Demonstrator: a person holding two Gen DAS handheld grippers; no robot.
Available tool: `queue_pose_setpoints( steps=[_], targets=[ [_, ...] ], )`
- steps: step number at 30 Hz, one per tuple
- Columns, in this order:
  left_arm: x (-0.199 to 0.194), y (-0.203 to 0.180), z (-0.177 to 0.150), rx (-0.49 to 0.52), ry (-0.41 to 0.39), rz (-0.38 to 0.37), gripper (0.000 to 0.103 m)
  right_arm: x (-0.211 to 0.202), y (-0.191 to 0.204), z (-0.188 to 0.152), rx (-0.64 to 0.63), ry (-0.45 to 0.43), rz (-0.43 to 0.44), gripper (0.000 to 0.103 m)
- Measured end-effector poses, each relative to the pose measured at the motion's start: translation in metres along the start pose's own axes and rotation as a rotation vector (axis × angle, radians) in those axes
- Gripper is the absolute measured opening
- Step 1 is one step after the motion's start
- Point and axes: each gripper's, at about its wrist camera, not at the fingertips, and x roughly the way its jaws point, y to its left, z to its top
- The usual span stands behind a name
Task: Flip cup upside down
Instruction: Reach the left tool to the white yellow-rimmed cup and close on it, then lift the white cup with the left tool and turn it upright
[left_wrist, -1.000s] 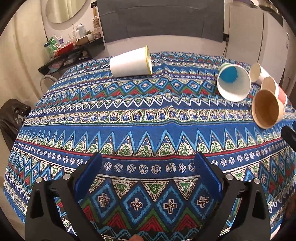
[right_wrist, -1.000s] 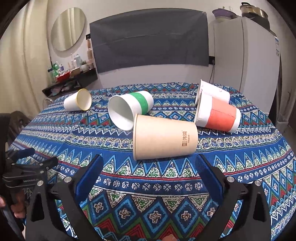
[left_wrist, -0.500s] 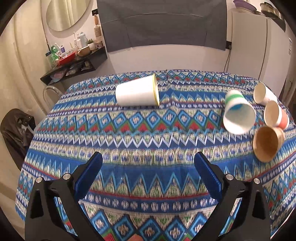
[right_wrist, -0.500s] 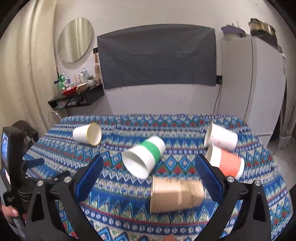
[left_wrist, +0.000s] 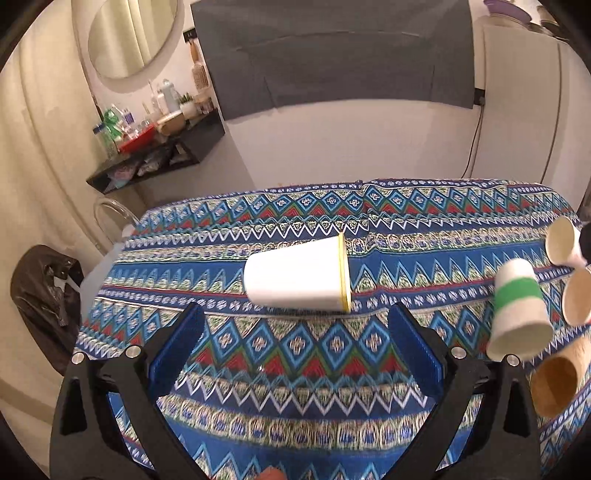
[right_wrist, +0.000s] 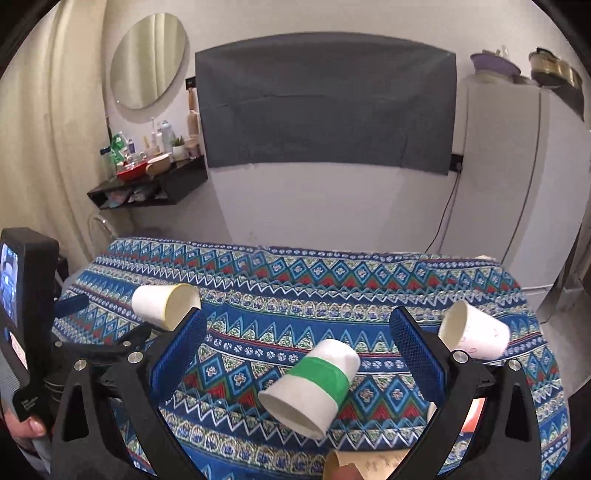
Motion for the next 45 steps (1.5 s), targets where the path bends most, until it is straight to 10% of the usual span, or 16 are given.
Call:
queue_pose_setpoints(
  steps=[13,22,45],
  targets=[
    [0.067,-0.006,0.015,-0.018,0.089,0.031,0.093,0.074,0.002,-0.006,-0.012,0.149,0.028,0.095],
    [0.081,0.005,0.011,-0.089,0.13,0.005,0.006,0.073,0.002,-0.01,-0.02,0.155,0.041,0.095],
    [-0.026,-0.015,-0.047,-0.004,0.1,-0.041,0.005,-0.003,0.008,-0.04,-0.078,0.127,-0.063,0.095]
  ],
)
